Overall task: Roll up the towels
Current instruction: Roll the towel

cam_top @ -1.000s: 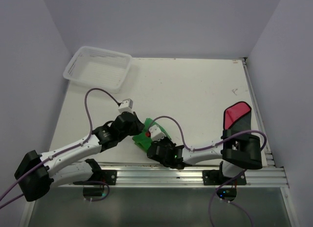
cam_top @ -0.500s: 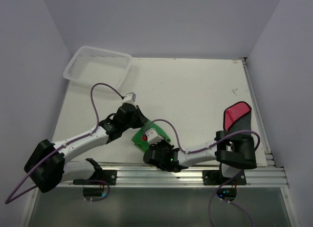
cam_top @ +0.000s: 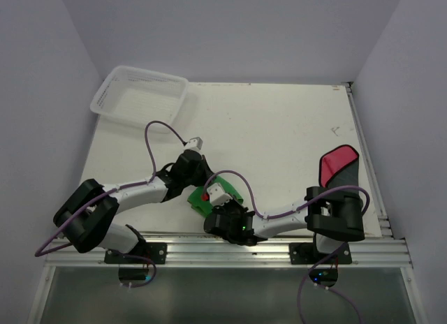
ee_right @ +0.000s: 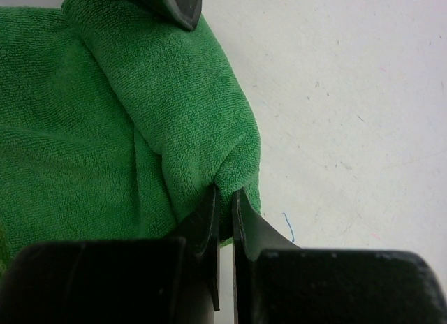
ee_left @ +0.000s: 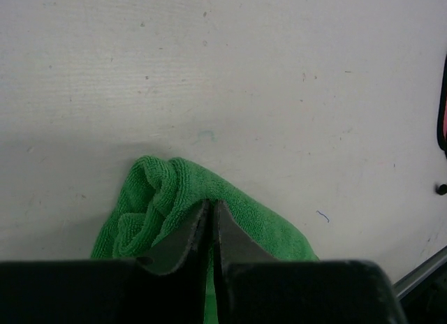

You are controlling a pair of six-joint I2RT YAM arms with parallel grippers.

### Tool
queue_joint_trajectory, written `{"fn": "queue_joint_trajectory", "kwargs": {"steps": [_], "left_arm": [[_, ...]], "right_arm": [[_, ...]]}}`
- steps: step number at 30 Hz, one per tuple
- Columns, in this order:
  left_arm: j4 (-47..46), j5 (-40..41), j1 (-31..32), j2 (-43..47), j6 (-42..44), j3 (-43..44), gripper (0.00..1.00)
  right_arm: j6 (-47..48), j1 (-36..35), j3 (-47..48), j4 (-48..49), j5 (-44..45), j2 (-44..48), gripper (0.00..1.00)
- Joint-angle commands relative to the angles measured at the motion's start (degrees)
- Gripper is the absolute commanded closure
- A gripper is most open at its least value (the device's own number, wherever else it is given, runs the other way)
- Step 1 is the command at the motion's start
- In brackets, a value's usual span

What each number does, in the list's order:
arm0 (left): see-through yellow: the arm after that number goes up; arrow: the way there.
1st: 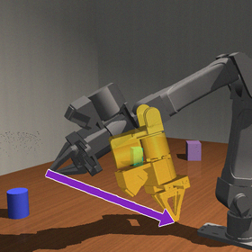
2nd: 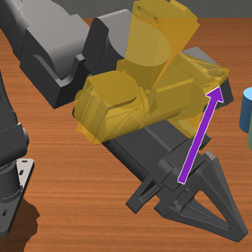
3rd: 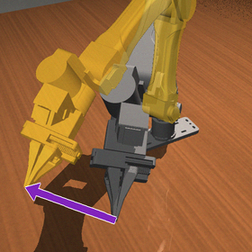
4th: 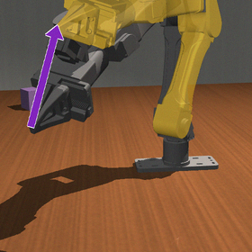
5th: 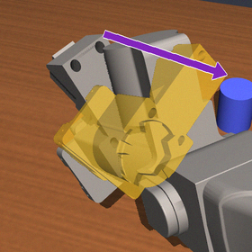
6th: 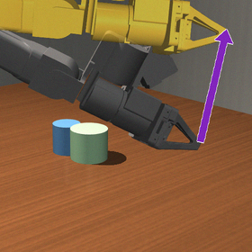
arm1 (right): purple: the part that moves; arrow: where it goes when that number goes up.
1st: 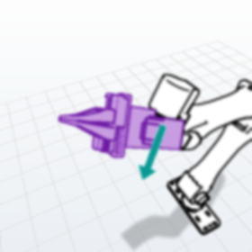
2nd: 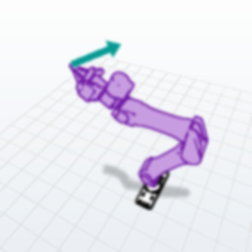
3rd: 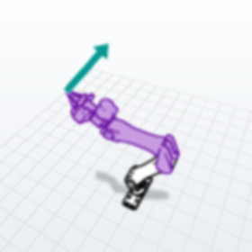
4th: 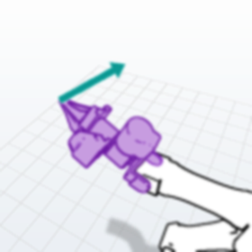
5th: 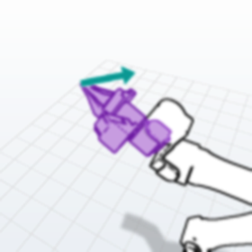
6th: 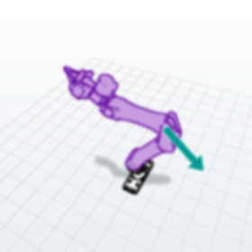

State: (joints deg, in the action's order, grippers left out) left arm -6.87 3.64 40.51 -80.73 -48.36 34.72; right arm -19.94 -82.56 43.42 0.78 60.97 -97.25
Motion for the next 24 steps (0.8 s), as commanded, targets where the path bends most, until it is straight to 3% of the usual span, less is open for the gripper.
{"fn": "queue_joint_trajectory", "kwargs": {"steps": [1,16,21,24], "left_arm": [[-4.28,0.40,-0.17,-1.62,1.69,-2.11,0.91],[-4.47,2.78,-0.26,-4.53,0.81,-5.63,0.94],[-5.34,3.22,-0.26,-4.96,0.55,-7.12,0.94],[-5.61,3.13,-0.17,-5.75,0.28,-7.38,0.97]], "right_arm": [[-2.29,-0.49,1.67,-0.60,0.56,0.66,1.00],[-5.89,-0.40,-0.35,-2.53,-2.17,4.70,1.00],[-6.86,-0.06,-0.18,-4.46,-4.10,10.13,0.80],[-7.73,2.91,-0.35,-5.69,-9.70,13.40,0.68]]}}
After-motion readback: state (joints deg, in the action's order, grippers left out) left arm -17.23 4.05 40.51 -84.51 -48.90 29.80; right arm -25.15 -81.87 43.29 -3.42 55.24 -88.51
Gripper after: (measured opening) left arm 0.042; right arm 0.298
